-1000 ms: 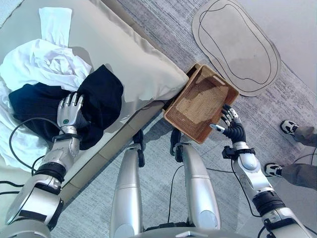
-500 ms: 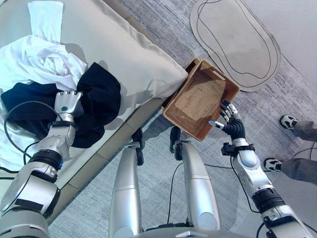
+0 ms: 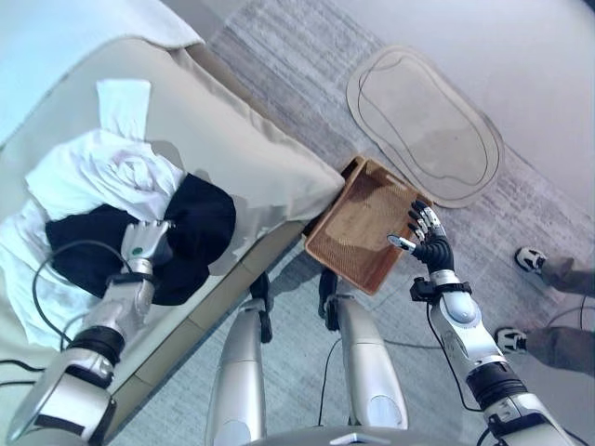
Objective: Pick up clothes into the bucket
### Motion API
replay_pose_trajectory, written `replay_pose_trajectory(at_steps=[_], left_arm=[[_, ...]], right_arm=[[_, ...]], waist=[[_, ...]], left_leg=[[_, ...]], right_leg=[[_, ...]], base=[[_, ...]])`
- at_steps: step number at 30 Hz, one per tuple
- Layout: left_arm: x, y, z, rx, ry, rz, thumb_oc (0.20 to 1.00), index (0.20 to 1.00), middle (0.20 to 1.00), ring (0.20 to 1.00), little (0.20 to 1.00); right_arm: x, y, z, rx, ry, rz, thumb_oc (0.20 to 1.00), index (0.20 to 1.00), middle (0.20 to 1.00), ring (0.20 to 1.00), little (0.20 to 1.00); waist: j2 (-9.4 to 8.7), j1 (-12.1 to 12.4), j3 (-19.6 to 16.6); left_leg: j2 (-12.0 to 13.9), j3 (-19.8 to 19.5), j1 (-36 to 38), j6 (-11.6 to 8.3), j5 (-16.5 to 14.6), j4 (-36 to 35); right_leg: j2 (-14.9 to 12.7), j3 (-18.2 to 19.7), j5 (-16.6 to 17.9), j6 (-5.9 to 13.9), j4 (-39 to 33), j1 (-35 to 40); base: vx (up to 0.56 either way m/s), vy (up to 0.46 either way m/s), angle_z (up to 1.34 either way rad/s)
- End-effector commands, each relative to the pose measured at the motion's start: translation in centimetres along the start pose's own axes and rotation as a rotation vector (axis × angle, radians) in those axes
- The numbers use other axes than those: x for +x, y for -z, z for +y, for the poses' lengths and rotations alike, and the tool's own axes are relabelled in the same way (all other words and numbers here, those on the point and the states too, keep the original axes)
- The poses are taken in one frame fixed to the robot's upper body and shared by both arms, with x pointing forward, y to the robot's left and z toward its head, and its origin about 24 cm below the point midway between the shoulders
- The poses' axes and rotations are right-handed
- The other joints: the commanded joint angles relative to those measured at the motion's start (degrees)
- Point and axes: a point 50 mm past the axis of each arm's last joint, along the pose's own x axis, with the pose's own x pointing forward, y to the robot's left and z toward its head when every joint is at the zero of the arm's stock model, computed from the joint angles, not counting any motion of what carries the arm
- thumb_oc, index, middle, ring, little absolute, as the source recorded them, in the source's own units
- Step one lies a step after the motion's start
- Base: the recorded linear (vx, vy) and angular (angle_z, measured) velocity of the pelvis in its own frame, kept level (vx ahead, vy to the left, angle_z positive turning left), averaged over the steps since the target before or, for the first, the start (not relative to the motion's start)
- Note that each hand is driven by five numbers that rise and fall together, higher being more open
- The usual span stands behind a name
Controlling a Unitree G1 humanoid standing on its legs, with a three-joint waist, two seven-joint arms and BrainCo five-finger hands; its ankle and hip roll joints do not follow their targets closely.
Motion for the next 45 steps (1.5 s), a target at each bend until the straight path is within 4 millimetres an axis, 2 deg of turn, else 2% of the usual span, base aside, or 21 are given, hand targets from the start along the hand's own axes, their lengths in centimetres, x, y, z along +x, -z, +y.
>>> replay_pose_trajectory(at_steps=[1,5,8,16,17,18,19,21,23,24,25,27,28,30,31,32,33,35,37,40,45], left_arm=[[-0.1,-0.8,0.9,-0.085,-0.081,-0.031,0.200,0.200,0.200,0.200,0.200],[-1.1,-1.0,2.1,-0.154,-0.136,-0.070,0.200,0.200,0.200,0.200,0.200],[-1.5,-0.9,2.4,-0.187,-0.157,-0.064,0.200,0.200,0.200,0.200,0.200],[-1.2,-2.1,6.5,-0.299,-0.334,-0.150,0.200,0.200,0.200,0.200,0.200],[-1.1,-3.1,8.3,-0.336,-0.396,-0.213,0.200,0.200,0.200,0.200,0.200],[-1.2,-3.1,8.3,-0.336,-0.394,-0.211,0.200,0.200,0.200,0.200,0.200],[-1.2,-4.1,9.8,-0.378,-0.437,-0.273,0.200,0.200,0.200,0.200,0.200],[-1.3,-4.6,10.6,-0.403,-0.445,-0.313,0.200,0.200,0.200,0.200,0.200],[-1.4,-7.2,12.9,-0.505,-0.485,-0.474,0.200,0.200,0.200,0.200,0.200],[-1.4,-7.2,13.0,-0.507,-0.483,-0.474,0.200,0.200,0.200,0.200,0.200],[-1.8,-8.9,14.2,-0.651,-0.494,-0.567,0.200,0.200,0.200,0.200,0.200],[-1.9,-9.5,14.6,-0.709,-0.492,-0.600,0.200,0.200,0.200,0.200,0.200],[-2.2,-11.0,15.7,-0.855,-0.497,-0.687,0.200,0.200,0.200,0.200,0.200],[-2.3,-11.5,16.4,-0.899,-0.499,-0.726,0.200,0.200,0.200,0.200,0.200],[-2.8,-12.7,17.8,-0.989,-0.500,-0.824,0.200,0.200,0.200,0.200,0.200],[-2.8,-12.7,17.8,-0.991,-0.498,-0.825,0.200,0.200,0.200,0.200,0.200],[-2.9,-13.8,18.7,-1.072,-0.477,-0.901,0.200,0.200,0.200,0.200,0.200],[-2.9,-14.4,18.9,-1.106,-0.451,-0.933,0.200,0.200,0.200,0.200,0.200],[-3.0,-15.9,19.5,-1.226,-0.398,-1.015,0.200,0.200,0.200,0.200,0.200],[-3.0,-16.5,19.4,-1.351,-0.344,-1.047,0.200,0.200,0.200,0.200,0.200],[-2.1,-16.1,18.6,-1.214,-0.387,-0.949,0.200,0.200,0.200,0.200,0.200]], right_arm=[[-1.2,0.6,-1.4,-0.045,0.029,0.011,1.000,1.000,1.000,1.000,1.000],[-1.9,1.8,-1.4,-0.044,0.024,0.068,1.000,1.000,1.000,1.000,1.000],[-2.2,2.3,-1.4,-0.044,0.021,0.095,1.000,1.000,1.000,1.000,1.000],[-3.2,3.8,-0.8,-0.028,-0.005,0.165,1.000,1.000,1.000,1.000,1.000],[-3.3,3.8,-0.5,-0.043,-0.030,0.167,1.000,1.000,1.000,1.000,1.000],[-3.3,3.8,-0.4,-0.044,-0.031,0.167,1.000,1.000,1.000,1.000,1.000],[-3.1,3.5,-0.2,-0.096,-0.064,0.156,1.000,1.000,1.000,1.000,1.000],[-3.0,3.3,0.2,-0.125,-0.089,0.146,1.000,1.000,1.000,1.000,1.000],[-2.0,2.1,1.2,-0.167,-0.155,0.091,1.000,1.000,1.000,1.000,1.000],[-2.0,2.1,1.2,-0.168,-0.155,0.091,1.000,1.000,1.000,1.000,1.000],[-1.4,1.4,2.2,-0.167,-0.198,0.055,1.000,1.000,1.000,1.000,1.000],[-1.2,1.1,2.6,-0.167,-0.217,0.042,1.000,1.000,1.000,1.000,1.000],[-0.8,0.7,3.7,-0.158,-0.250,0.024,1.000,1.000,1.000,1.000,1.000],[-0.6,0.5,4.1,-0.154,-0.264,0.018,1.000,1.000,1.000,1.000,1.000],[-0.4,0.2,5.0,-0.145,-0.305,0.008,1.000,1.000,1.000,1.000,1.000],[-0.4,0.2,5.0,-0.145,-0.304,0.007,1.000,1.000,1.000,1.000,1.000],[-0.4,0.0,5.6,-0.158,-0.344,-0.003,1.000,1.000,1.000,1.000,1.000],[-0.4,-0.2,5.9,-0.157,-0.358,-0.011,1.000,1.000,1.000,1.000,1.000],[-0.7,-0.4,6.5,-0.150,-0.391,-0.015,1.000,1.000,1.000,1.000,1.000],[-1.0,-0.4,6.8,-0.129,-0.405,-0.018,1.000,1.000,1.000,1.000,1.000],[-1.5,0.0,6.6,-0.133,-0.410,0.000,1.000,1.000,1.000,1.000,1.000]], waist=[[2.49,0.4,-4.5],[2.47,1.5,-5.6],[2.40,1.8,-6.6],[2.16,2.6,-9.2],[2.13,2.9,-10.0],[2.11,2.8,-9.8],[2.19,3.1,-10.7],[2.27,3.2,-10.8],[2.38,3.2,-11.7],[2.39,3.2,-11.5],[2.38,3.3,-12.1],[2.40,3.4,-12.1],[2.41,3.5,-12.7],[2.43,3.6,-12.7],[2.46,3.6,-13.3],[2.47,3.7,-13.2],[2.40,3.5,-13.8],[2.42,3.5,-13.9],[2.32,3.3,-14.4],[2.19,3.1,-14.9],[2.10,3.0,-15.4]], left_leg=[[4.3,-4.0,3.5,-2.33,-0.5,-2.9],[4.4,-4.2,11.0,-2.83,0.8,-8.5],[4.5,-4.1,12.8,-2.96,1.4,-10.2],[5.1,-3.1,18.9,-3.59,1.9,-14.3],[5.2,-2.7,20.4,-3.65,1.9,-15.4],[5.2,-2.7,20.8,-3.67,2.0,-15.6],[5.2,-2.4,22.0,-3.72,2.1,-16.5],[5.1,-2.4,23.0,-3.76,2.3,-17.1],[4.9,-2.3,24.9,-3.70,2.3,-18.1],[5.0,-2.3,25.1,-3.71,2.3,-18.2],[4.8,-2.3,26.3,-3.57,2.0,-18.4],[4.8,-2.1,27.0,-3.52,1.9,-18.5],[4.8,-2.2,27.8,-3.39,1.5,-18.3],[4.8,-2.1,28.4,-3.38,1.4,-18.2],[4.8,-2.1,29.2,-3.37,1.1,-18.4],[4.8,-2.1,29.3,-3.37,1.1,-18.4],[4.8,-1.9,30.0,-3.35,1.0,-18.6],[4.7,-1.8,30.4,-3.34,0.9,-18.8],[4.8,-1.7,31.2,-3.27,0.8,-19.1],[4.8,-1.6,31.9,-3.25,0.8,-19.5],[5.0,-1.3,33.0,-3.22,0.7,-20.1]], right_leg=[[-6.4,0.9,13.8,6.93,-15.9,6.4],[-6.2,-0.8,14.9,7.25,-21.8,14.8],[-6.3,-1.5,15.5,7.40,-23.8,16.8],[-5.2,-3.2,17.1,7.61,-29.1,23.5],[-5.0,-3.4,17.2,7.61,-30.0,24.8],[-4.9,-3.4,17.2,7.61,-30.2,25.1],[-4.9,-3.6,17.2,7.67,-30.6,26.1],[-4.9,-3.9,17.1,7.68,-30.9,27.1],[-4.8,-4.2,16.8,7.70,-30.9,28.7],[-4.8,-4.2,16.7,7.70,-31.0,28.9],[-4.8,-4.5,16.6,7.76,-31.0,29.9],[-4.8,-4.5,16.6,7.80,-31.2,30.7],[-4.9,-4.5,16.4,7.80,-31.3,31.6],[-4.9,-4.6,16.4,7.84,-31.4,32.2],[-4.8,-4.7,16.2,7.87,-31.6,33.0],[-4.8,-4.7,16.2,7.88,-31.7,33.1],[-4.8,-4.8,16.1,7.91,-31.8,33.7],[-4.7,-4.8,16.0,7.92,-31.9,34.1],[-4.7,-5.1,15.9,7.91,-32.1,34.9],[-4.6,-5.1,15.9,7.87,-32.3,35.4],[-4.3,-4.9,15.9,7.83,-32.7,36.0]], base=[[0.05,-0.033,0.01],[0.11,-0.051,0.07],[0.05,-0.025,0.06],[0.07,-0.035,0.01],[0.07,-0.021,-0.05],[0.10,-0.025,-0.03],[0.08,-0.014,-0.05],[0.08,-0.013,-0.03],[0.07,-0.012,-0.01],[0.08,-0.014,-0.01],[0.07,-0.016,-0.01],[0.07,-0.014,0.00],[0.05,-0.008,0.00],[0.06,-0.010,0.01],[0.06,-0.007,0.01],[0.08,-0.002,-0.01],[0.04,0.000,0.00],[0.05,0.003,0.01],[0.05,-0.004,0.00],[0.04,-0.006,0.00],[0.01,-0.002,0.00]])
